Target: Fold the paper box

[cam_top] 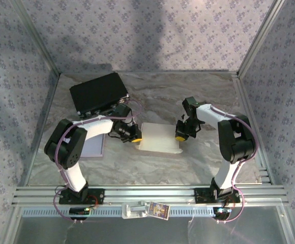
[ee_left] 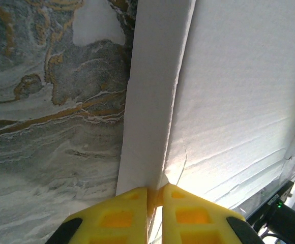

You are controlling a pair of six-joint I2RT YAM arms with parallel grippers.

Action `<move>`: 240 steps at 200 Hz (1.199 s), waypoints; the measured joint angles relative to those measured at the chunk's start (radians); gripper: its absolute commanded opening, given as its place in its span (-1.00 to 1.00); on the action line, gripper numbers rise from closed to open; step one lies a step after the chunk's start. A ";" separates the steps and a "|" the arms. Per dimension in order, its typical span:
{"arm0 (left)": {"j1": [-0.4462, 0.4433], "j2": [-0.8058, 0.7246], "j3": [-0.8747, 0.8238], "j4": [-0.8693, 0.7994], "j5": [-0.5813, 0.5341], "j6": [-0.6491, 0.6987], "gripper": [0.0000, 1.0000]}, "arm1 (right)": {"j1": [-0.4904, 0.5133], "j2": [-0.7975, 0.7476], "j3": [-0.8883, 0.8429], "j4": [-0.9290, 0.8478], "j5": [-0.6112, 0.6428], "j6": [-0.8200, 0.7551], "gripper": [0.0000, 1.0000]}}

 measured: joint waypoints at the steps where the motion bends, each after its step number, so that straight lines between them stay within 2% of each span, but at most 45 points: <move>1: 0.000 0.000 0.000 0.001 0.000 0.000 -0.80 | 0.000 0.000 0.000 0.001 0.000 0.000 -0.85; 30: 0.005 0.000 -0.010 0.019 0.016 -0.008 -0.82 | -0.012 -0.001 0.000 0.018 -0.003 -0.018 -0.85; 59: 0.005 0.000 -0.011 0.023 0.018 -0.008 -0.88 | -0.022 0.000 0.000 0.029 -0.011 -0.039 -0.70; 121: 0.020 -0.009 -0.046 0.066 0.044 -0.011 -0.91 | -0.072 -0.036 -0.045 0.113 -0.040 -0.070 0.01; 169: 0.038 -0.014 -0.080 0.115 0.076 -0.016 -0.94 | -0.122 -0.086 -0.133 0.272 -0.110 -0.080 0.16; 240: 0.063 -0.017 -0.126 0.183 0.123 -0.014 -0.95 | -0.119 0.008 -0.102 0.401 -0.309 -0.127 0.22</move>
